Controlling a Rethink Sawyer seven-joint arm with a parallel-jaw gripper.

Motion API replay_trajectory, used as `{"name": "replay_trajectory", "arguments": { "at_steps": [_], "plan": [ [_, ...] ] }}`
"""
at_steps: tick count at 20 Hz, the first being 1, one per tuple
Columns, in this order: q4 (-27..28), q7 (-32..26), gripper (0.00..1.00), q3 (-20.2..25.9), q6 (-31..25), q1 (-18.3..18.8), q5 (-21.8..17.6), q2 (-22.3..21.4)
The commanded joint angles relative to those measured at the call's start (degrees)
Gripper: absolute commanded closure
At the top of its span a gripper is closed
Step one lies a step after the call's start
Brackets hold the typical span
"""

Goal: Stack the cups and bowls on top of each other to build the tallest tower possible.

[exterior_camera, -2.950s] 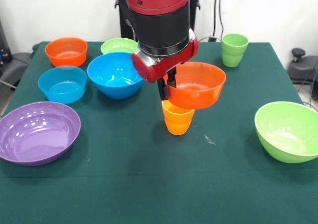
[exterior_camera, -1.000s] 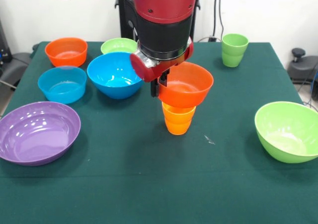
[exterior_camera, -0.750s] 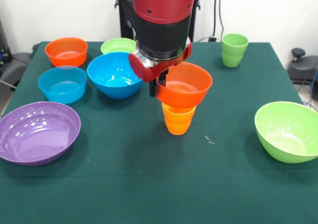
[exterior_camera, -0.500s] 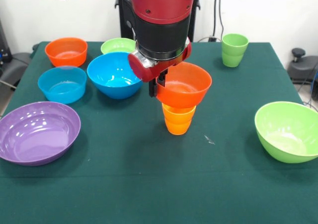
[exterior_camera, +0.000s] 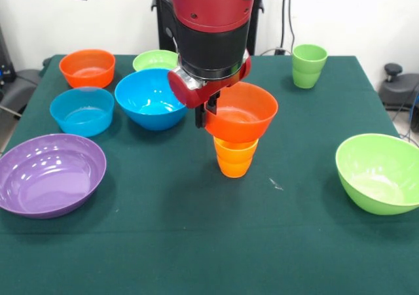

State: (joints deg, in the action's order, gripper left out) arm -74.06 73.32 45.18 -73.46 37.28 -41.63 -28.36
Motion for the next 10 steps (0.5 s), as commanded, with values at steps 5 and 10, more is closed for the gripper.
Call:
{"name": "replay_trajectory", "arguments": {
  "at_steps": [5, 10],
  "plan": [
    [-1.8, -13.7, 1.00, -4.2, -1.9, 0.0, -3.6, 3.3],
    [-1.7, -14.0, 1.00, -4.3, -1.4, 0.0, -4.1, 3.7]
  ]
}}
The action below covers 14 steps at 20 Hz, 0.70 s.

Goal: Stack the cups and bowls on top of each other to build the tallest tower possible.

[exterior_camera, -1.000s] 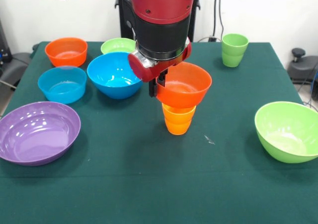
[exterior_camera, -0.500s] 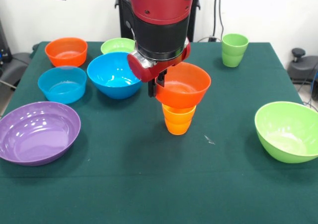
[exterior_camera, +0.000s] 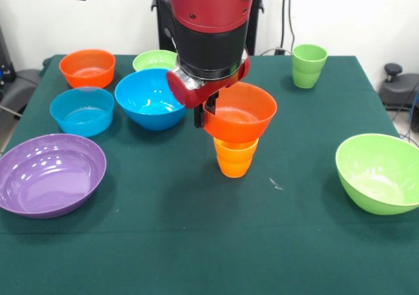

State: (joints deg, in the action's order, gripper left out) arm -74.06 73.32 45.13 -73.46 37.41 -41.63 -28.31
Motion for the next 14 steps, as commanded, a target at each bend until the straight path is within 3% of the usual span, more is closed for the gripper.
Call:
{"name": "replay_trajectory", "arguments": {
  "at_steps": [1, 14],
  "plan": [
    [-1.6, -13.9, 1.00, -4.2, -1.4, 0.0, -3.9, 3.6],
    [-3.4, -13.6, 1.00, -4.2, 1.6, 0.8, -5.2, 3.8]
  ]
}}
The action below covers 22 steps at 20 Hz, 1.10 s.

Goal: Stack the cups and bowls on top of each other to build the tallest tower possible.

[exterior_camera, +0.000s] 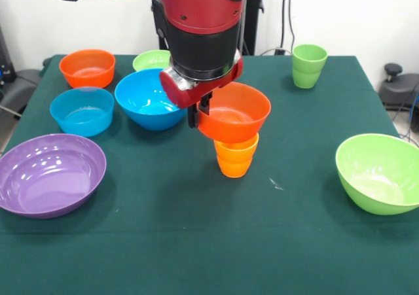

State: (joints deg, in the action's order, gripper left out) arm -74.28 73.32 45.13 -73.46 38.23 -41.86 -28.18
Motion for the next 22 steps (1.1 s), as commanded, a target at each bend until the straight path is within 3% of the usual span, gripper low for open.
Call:
{"name": "replay_trajectory", "arguments": {
  "at_steps": [1, 10, 16, 22],
  "plan": [
    [-3.3, -13.6, 1.00, -4.2, 1.9, 0.1, -5.1, 3.7],
    [-3.5, -12.7, 1.00, -4.4, 2.8, -0.3, -6.5, 3.8],
    [-3.9, -8.7, 1.00, -3.5, 1.4, 0.7, -1.8, 5.6],
    [-4.4, -8.6, 1.00, -3.2, 2.1, 1.3, -1.2, 6.1]
  ]
}}
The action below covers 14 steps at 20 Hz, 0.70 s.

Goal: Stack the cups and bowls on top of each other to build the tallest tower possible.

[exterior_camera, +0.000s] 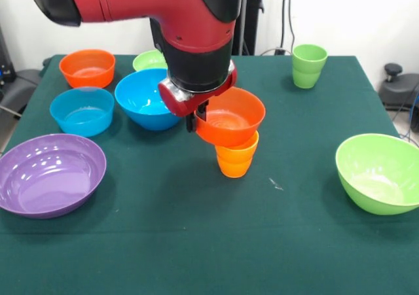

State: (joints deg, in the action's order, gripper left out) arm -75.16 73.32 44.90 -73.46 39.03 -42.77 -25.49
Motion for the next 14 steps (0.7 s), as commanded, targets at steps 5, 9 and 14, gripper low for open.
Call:
{"name": "replay_trajectory", "arguments": {
  "at_steps": [5, 9, 14],
  "plan": [
    [-4.1, -8.5, 1.00, -2.6, 2.1, 1.0, 0.2, 3.3],
    [-4.1, -8.7, 1.00, -2.4, 2.9, 1.4, 0.3, 4.0],
    [-5.4, -8.6, 1.00, -2.2, 3.8, 2.1, 0.0, 3.3]
  ]
}}
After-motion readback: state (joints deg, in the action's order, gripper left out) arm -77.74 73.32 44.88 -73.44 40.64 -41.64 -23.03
